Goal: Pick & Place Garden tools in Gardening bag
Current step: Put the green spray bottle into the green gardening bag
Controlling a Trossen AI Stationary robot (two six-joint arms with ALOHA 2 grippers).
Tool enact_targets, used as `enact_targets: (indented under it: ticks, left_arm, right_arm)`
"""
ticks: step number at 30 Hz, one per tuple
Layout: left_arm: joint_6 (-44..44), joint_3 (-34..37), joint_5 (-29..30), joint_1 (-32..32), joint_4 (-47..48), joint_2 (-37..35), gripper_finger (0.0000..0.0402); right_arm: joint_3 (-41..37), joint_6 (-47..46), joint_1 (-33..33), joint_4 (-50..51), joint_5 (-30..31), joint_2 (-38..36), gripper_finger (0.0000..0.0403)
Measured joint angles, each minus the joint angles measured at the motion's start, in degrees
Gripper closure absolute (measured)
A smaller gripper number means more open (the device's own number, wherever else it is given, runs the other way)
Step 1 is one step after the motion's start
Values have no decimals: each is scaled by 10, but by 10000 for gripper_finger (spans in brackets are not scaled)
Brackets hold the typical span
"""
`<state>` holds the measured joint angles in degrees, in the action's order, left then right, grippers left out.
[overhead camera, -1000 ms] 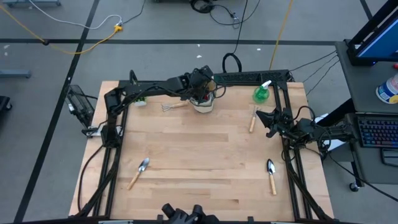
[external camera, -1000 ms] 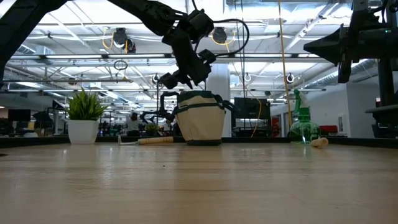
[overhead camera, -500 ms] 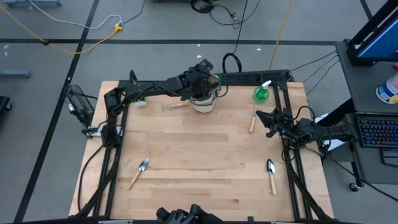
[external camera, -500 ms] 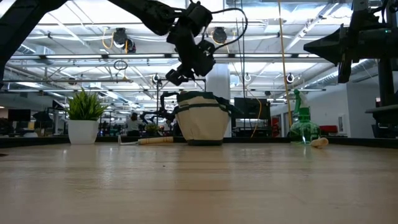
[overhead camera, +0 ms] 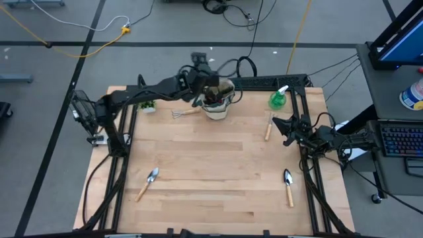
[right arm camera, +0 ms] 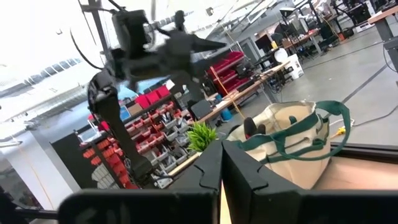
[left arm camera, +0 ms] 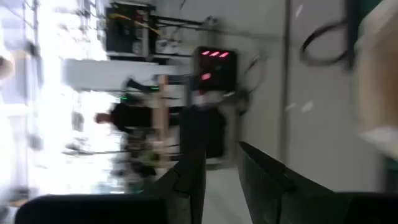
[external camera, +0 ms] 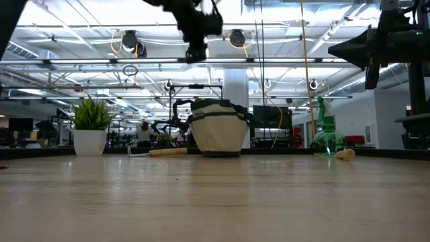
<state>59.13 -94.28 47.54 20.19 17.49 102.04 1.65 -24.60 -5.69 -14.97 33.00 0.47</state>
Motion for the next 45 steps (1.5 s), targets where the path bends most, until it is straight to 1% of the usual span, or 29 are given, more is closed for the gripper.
enact_targets:
  ticks: [4, 8, 13, 15, 18, 22, 26, 28, 31, 33, 36, 38, 40, 42, 45]
  left_arm:
    - [-190, 0, -56, -6, 96, -48, 305]
    - [-338, 0, -87, -17, 189, -88, 304]
    - [-483, 0, -100, -41, 291, -119, 305]
    - [-526, 0, -127, -52, 315, -127, 305]
    - [-575, 0, -181, -69, 339, -133, 305]
    - [-608, 0, -241, -93, 338, -133, 305]
    - [-633, 4, -257, -117, 326, -133, 305]
    - [-646, 17, -262, -126, 314, -133, 305]
    - [-669, 46, -265, -140, 319, -144, 305]
    - [-689, 76, -265, -149, 297, -156, 305]
    - [-719, 145, -267, -160, 253, -182, 305]
    - [-733, 190, -268, -165, 187, -205, 305]
    - [-747, 237, -268, -166, 154, -237, 305]
    - [-762, 276, -267, -166, 112, -264, 305]
    - [-778, 331, -267, -166, 102, -305, 305]
  right_arm:
    - [0, 0, 0, -1, 0, 0, 403]
    - [0, 2, 0, -2, 0, 0, 403]
    - [0, 6, 0, -1, 1, 0, 403]
    - [0, 13, 0, -1, 2, 0, 403]
    - [0, 19, 0, -1, 2, 0, 403]
    - [0, 20, 0, -1, 2, 0, 403]
    - [0, 42, 0, -2, 6, 0, 403]
    - [0, 64, 0, -2, 27, 0, 403]
    - [0, 122, 0, -10, 72, 0, 403]
    - [7, 160, 0, -15, 98, 0, 403]
    - [29, 211, 0, -11, 123, 3, 403]
    - [48, 258, 0, 6, 135, 6, 403]
    - [73, 295, 0, -3, 142, 12, 403]
    - [94, 319, 0, 6, 163, 23, 402]
    - [128, 345, 0, 31, 180, 55, 402]
